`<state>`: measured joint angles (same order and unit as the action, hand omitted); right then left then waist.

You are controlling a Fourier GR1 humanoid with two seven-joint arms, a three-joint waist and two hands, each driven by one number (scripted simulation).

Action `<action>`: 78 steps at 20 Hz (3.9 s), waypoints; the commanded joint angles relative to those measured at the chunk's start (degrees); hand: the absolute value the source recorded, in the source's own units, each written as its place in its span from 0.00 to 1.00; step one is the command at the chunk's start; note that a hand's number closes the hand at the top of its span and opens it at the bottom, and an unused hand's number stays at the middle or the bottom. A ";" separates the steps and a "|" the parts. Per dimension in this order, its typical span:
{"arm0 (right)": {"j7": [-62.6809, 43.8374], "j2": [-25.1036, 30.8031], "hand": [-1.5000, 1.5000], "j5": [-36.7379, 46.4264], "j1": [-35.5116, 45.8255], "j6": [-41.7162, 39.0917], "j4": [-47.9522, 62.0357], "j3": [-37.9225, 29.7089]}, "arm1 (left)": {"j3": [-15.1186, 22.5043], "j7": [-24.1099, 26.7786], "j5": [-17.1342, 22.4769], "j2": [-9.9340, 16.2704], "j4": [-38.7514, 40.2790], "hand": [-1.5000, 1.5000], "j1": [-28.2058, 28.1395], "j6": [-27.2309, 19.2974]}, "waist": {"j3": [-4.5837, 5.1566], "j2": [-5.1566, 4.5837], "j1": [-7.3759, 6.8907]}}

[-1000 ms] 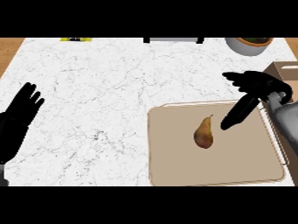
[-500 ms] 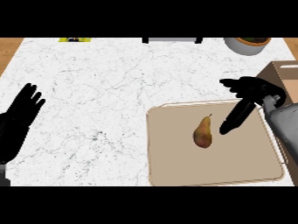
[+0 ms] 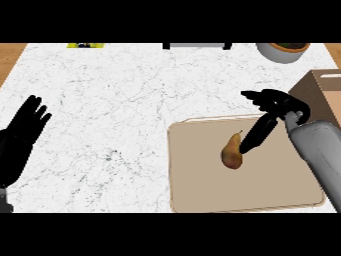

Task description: Pick the pear from the tray and place it in the cardboard box

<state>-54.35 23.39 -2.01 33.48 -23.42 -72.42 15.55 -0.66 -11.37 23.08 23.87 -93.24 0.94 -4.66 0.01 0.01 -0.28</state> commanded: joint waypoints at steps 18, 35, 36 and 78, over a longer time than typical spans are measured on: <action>-2.60 -5.60 0.00 8.70 -0.03 -5.28 7.19 0.04 | -5.37 -2.79 -1.70 -1.96 -2.27 0.50 -1.36 4.59 | 0.00 0.09 -0.06; 2.18 -7.52 0.00 13.54 0.20 -9.77 14.42 -2.85 | -5.64 -5.03 -5.56 -6.42 -3.30 0.50 0.55 4.23 | -0.02 -0.02 -0.07; 2.61 -8.70 0.00 14.31 0.01 -9.18 13.58 -3.07 | -6.25 -3.65 -6.20 -6.07 0.82 0.50 2.40 5.73 | -0.01 -0.04 0.09; 5.77 -6.96 1.00 52.71 4.71 20.88 8.37 -0.97 | -8.79 -5.95 -8.04 -9.66 -6.47 0.50 -2.72 8.83 | 0.00 0.24 0.16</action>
<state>-47.88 14.79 48.50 38.91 -1.98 -58.42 14.07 -9.59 -16.05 14.55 14.58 -95.85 0.93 3.80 0.03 0.12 -0.22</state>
